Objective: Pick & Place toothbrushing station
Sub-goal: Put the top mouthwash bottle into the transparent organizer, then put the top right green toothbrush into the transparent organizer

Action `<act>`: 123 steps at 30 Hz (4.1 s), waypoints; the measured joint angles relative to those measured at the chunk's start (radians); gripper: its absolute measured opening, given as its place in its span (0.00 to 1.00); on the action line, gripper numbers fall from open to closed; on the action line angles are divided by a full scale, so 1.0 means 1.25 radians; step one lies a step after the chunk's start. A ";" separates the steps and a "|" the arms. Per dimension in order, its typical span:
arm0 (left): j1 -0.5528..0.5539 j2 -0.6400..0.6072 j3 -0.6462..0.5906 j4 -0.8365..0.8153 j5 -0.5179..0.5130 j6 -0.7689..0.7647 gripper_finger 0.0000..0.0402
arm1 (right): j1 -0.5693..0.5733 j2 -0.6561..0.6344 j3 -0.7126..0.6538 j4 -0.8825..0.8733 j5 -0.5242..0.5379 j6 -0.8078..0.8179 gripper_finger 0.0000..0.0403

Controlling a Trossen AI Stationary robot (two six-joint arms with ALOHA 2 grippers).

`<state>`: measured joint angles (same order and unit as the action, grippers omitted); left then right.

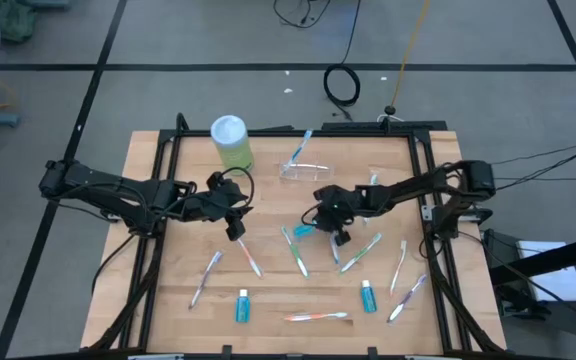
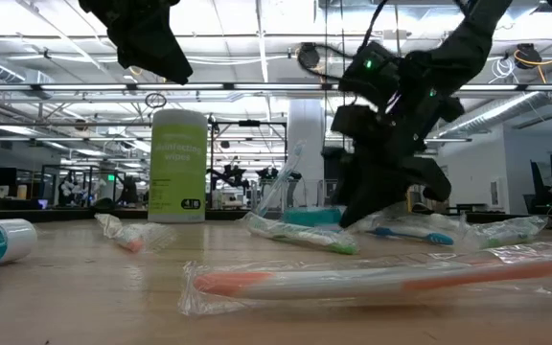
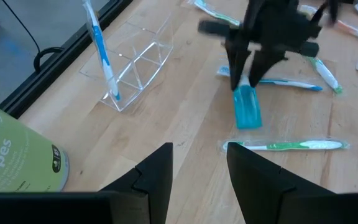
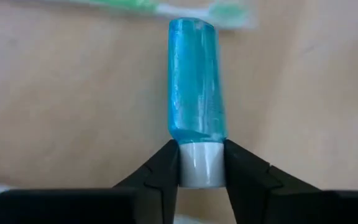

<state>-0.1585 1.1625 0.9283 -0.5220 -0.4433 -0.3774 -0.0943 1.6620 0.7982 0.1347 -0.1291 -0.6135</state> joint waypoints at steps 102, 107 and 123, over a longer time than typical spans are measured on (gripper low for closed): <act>0.110 0.000 0.000 0.107 -0.008 0.202 0.40 | 0.083 -0.344 -0.123 0.122 0.954 0.045 0.29; 0.110 0.000 0.000 0.109 -0.008 0.210 0.40 | 0.039 -0.428 -0.188 -0.033 0.658 0.310 0.29; 0.109 0.002 0.000 0.134 -0.001 0.168 0.40 | -0.097 -0.544 -0.362 -0.027 0.561 0.576 0.40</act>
<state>-0.0227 1.1652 0.9283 -0.3548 -0.4450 -0.1673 -0.2157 0.9821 0.3458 0.1013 0.5728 0.1068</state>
